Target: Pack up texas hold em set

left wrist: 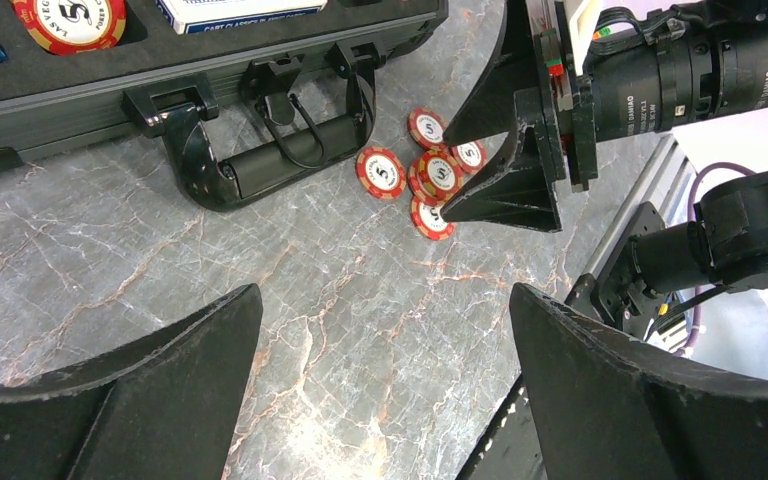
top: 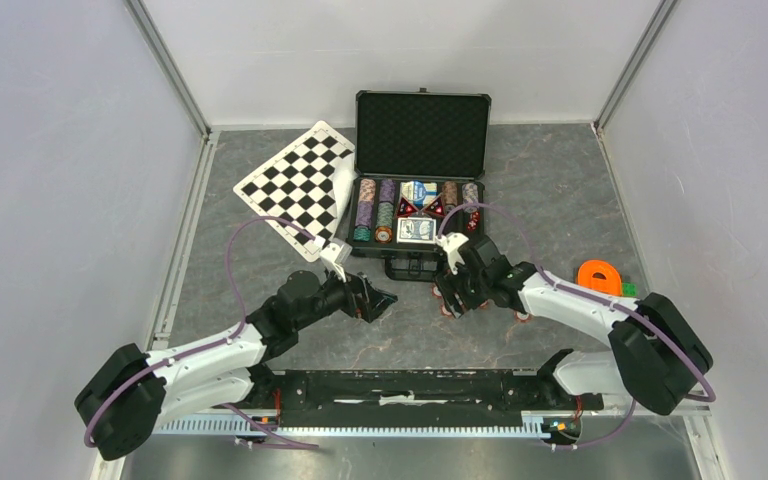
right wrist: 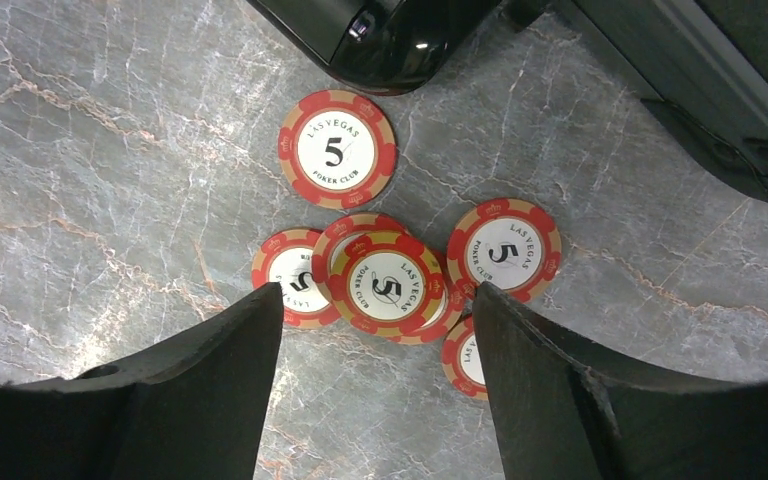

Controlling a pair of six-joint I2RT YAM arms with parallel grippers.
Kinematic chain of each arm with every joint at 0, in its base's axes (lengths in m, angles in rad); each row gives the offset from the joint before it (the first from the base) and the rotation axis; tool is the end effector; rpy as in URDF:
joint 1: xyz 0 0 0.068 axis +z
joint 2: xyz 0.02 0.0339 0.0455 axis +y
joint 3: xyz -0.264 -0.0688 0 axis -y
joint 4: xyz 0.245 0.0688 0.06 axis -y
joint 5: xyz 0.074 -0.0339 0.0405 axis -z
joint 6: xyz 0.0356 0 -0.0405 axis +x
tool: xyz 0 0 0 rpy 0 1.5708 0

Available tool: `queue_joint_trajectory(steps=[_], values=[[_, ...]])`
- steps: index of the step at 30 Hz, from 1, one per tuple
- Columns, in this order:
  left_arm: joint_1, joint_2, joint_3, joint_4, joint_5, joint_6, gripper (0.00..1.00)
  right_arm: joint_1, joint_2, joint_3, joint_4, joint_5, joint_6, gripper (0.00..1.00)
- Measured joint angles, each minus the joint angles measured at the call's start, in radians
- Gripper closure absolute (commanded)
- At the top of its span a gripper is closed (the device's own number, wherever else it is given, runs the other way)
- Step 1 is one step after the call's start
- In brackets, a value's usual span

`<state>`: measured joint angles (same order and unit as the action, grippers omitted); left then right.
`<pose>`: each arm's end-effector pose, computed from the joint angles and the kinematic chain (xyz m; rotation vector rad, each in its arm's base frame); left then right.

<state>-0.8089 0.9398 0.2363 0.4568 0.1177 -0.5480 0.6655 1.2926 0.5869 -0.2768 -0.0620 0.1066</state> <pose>0.1322 -0.1447 0.1872 0.3421 1.9198 -1.0422 0.1825 0.1460 0.1630 -0.7391 2.4874 0.3705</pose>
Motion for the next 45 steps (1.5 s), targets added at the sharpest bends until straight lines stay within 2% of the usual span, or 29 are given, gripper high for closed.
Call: queue_joint_trajectory(steps=[2,5,9,12,15,21,30,45], values=[[0.0,0.0,-0.002,0.003,0.001,0.0,0.0,0.013,0.005,0.007,-0.009,0.019,0.0,0.28],[0.0,0.0,-0.002,0.01,0.007,0.001,0.0,0.029,0.009,0.02,-0.029,0.049,0.0,0.37],[0.0,0.0,-0.002,0.015,0.016,0.001,0.0,0.037,0.013,0.039,-0.049,0.071,-0.001,0.37],[0.0,0.0,-0.002,0.018,0.016,0.001,0.0,0.04,0.015,0.05,-0.058,0.075,0.0,0.42],[0.0,0.0,-0.003,0.018,0.017,0.001,0.0,0.041,0.016,0.062,-0.074,0.075,0.003,0.36],[0.0,0.0,-0.008,0.022,0.017,0.012,0.0,0.064,0.018,0.087,-0.106,0.115,0.04,0.4],[0.0,0.001,-0.01,0.025,0.017,0.02,0.0,0.128,0.066,0.132,-0.124,0.237,0.16,0.36],[0.0,-0.012,-0.014,0.025,0.024,0.036,0.0,0.169,0.144,0.164,-0.174,0.363,0.313,0.38]])
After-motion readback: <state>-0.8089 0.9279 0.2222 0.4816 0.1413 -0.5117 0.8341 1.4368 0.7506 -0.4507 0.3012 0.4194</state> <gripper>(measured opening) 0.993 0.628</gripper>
